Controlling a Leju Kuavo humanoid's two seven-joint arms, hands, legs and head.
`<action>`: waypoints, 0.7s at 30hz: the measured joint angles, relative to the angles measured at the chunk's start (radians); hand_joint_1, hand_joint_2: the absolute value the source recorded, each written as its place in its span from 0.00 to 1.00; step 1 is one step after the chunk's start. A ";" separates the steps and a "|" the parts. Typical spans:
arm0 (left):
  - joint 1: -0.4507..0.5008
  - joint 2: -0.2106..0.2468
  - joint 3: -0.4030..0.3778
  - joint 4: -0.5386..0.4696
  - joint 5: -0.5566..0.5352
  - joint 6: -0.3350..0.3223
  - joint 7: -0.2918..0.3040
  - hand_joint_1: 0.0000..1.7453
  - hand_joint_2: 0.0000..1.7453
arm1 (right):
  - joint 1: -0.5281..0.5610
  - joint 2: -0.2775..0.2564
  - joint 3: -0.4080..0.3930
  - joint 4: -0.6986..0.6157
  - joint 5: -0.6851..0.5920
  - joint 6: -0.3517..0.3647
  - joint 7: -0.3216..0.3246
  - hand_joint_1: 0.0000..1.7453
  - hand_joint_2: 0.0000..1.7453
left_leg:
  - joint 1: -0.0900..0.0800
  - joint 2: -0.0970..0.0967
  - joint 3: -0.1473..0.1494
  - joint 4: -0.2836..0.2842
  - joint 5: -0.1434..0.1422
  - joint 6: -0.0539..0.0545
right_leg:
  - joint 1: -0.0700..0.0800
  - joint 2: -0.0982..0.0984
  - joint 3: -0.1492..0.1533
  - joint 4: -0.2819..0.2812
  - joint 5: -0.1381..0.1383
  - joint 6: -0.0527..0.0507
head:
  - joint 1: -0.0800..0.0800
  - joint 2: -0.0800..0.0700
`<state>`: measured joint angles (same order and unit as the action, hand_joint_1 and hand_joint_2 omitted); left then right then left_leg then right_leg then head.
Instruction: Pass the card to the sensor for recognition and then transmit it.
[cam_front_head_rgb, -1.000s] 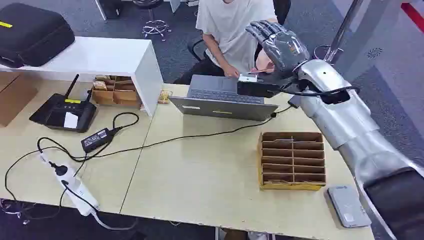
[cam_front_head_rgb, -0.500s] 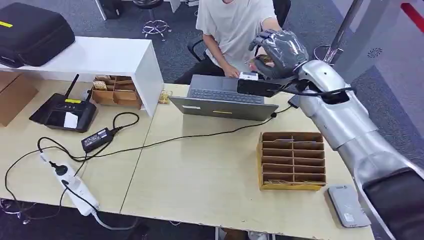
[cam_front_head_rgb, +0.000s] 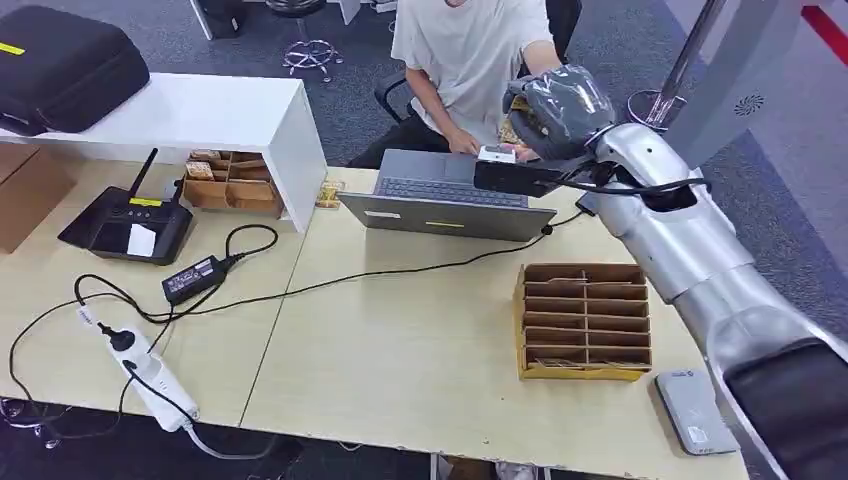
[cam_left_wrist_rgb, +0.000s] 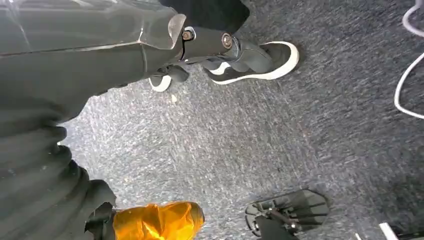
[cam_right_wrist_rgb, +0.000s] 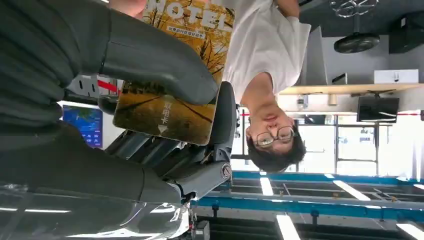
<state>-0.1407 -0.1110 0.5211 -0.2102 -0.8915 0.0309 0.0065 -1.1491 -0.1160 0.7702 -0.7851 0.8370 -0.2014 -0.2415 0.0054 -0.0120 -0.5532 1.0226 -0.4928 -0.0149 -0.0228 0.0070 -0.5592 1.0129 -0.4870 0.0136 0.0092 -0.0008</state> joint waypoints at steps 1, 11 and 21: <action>0.000 0.000 0.000 0.000 0.000 0.003 0.000 0.00 1.00 | 0.000 0.000 0.000 0.000 -0.002 0.002 0.000 1.00 1.00 | 0.000 0.000 0.000 0.000 0.000 0.000 | 0.000 0.000 0.000 0.000 0.000 0.000 | 0.000 0.000; 0.002 0.000 0.001 0.000 0.012 -0.009 0.010 0.00 1.00 | 0.000 -0.001 -0.002 -0.001 -0.009 0.013 0.000 1.00 1.00 | 0.000 0.000 0.000 0.000 0.000 0.000 | 0.000 0.000 0.000 0.000 0.000 0.000 | 0.000 0.000; 0.017 0.000 0.002 0.000 0.018 -0.042 0.039 0.00 1.00 | 0.000 -0.010 -0.018 -0.006 -0.011 0.012 0.004 1.00 1.00 | 0.000 0.000 -0.001 0.001 0.000 0.000 | 0.000 0.000 0.000 0.000 0.000 0.000 | 0.000 0.000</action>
<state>-0.1238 -0.1106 0.5230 -0.2102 -0.8736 -0.0107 0.0454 -1.1491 -0.1263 0.7523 -0.7908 0.8255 -0.1892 -0.2373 0.0055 -0.0120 -0.5538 1.0231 -0.4928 -0.0149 -0.0227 0.0069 -0.5594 1.0131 -0.4869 0.0137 0.0092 -0.0008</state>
